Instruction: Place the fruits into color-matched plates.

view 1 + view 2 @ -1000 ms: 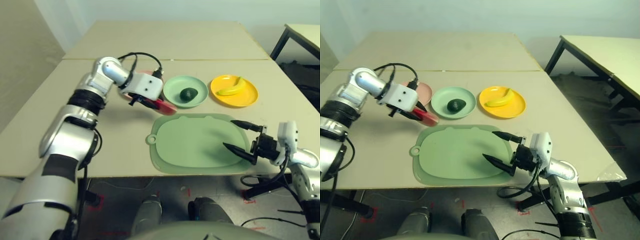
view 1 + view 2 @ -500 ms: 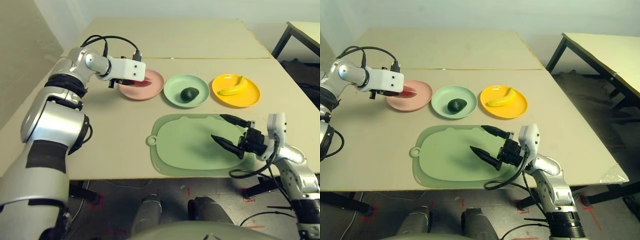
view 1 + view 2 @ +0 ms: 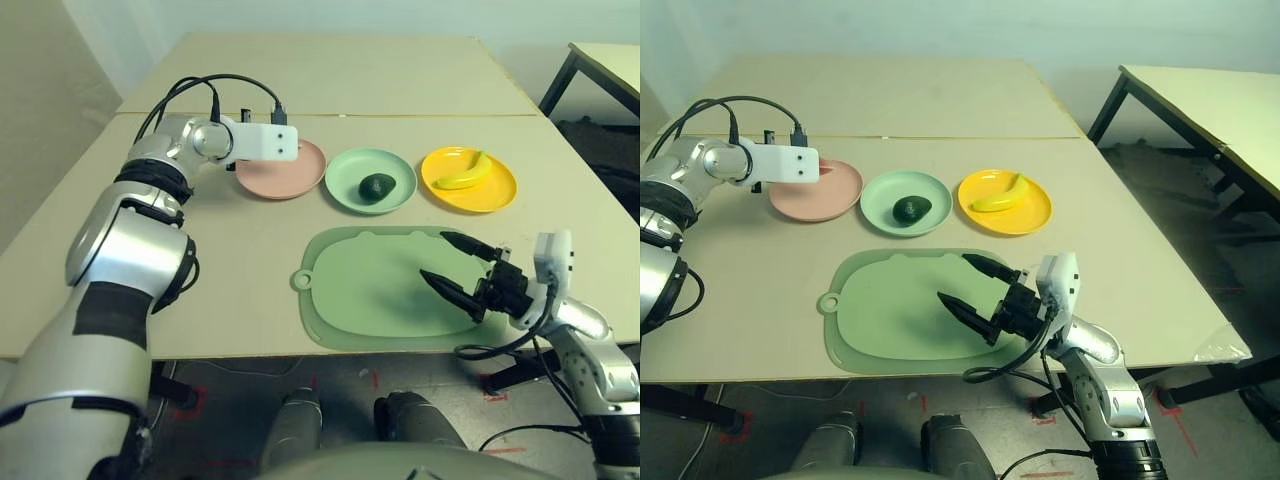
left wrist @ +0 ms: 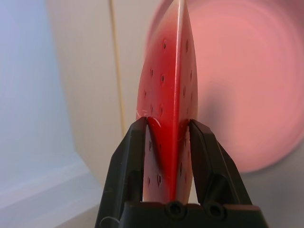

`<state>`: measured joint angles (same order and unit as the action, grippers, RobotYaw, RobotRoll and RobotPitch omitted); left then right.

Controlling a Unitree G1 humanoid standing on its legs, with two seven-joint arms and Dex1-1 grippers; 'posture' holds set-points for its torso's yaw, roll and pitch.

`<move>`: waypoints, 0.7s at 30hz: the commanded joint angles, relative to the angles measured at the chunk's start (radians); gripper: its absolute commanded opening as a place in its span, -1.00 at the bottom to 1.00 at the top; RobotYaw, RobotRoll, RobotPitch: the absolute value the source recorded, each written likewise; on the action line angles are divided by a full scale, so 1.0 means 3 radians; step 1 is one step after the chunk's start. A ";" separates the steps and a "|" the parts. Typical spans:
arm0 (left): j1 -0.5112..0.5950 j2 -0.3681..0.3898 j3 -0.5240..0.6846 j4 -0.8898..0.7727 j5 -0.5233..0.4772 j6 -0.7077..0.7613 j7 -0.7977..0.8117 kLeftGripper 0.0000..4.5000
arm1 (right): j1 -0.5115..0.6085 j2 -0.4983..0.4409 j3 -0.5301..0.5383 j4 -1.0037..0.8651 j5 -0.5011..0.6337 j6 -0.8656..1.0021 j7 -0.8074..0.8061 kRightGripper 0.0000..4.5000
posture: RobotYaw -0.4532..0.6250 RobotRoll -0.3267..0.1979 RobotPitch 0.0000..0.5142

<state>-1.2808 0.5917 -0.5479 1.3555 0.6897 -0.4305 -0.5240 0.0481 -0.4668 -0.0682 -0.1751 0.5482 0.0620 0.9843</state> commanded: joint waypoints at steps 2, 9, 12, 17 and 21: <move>0.0163 -0.0053 -0.0024 0.0061 0.0057 0.0055 0.0017 -0.40 | 0.0045 -0.0039 -0.0049 -0.0078 0.0028 0.0043 -0.0022 1.00 | -0.26 0.25 -0.68; 0.0281 -0.0057 -0.0009 0.0056 0.0073 0.0048 0.0006 0.30 | 0.0067 -0.0052 -0.0019 -0.0107 0.0017 0.0051 -0.0009 1.00 | -0.24 0.25 -0.68; 0.0266 -0.0047 -0.0006 0.0051 0.0076 0.0052 0.0033 0.78 | 0.0052 -0.0061 -0.0020 -0.0081 0.0017 0.0052 0.0010 1.00 | -0.24 0.25 -0.68; 0.0201 -0.0039 -0.0001 0.0041 0.0077 0.0012 0.0069 0.98 | -0.0001 -0.0069 -0.0017 -0.0021 0.0010 0.0051 0.0041 1.00 | -0.22 0.25 -0.68; 0.0123 -0.0027 0.0058 0.0019 0.0023 -0.0059 0.0113 0.98 | -0.0053 -0.0066 -0.0041 0.0054 -0.0005 0.0042 0.0025 1.00 | -0.21 0.25 -0.68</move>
<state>-1.2250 0.5770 -0.5424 1.3625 0.7052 -0.4345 -0.4981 0.0394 -0.4804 -0.0685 -0.1778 0.5485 0.0699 0.9922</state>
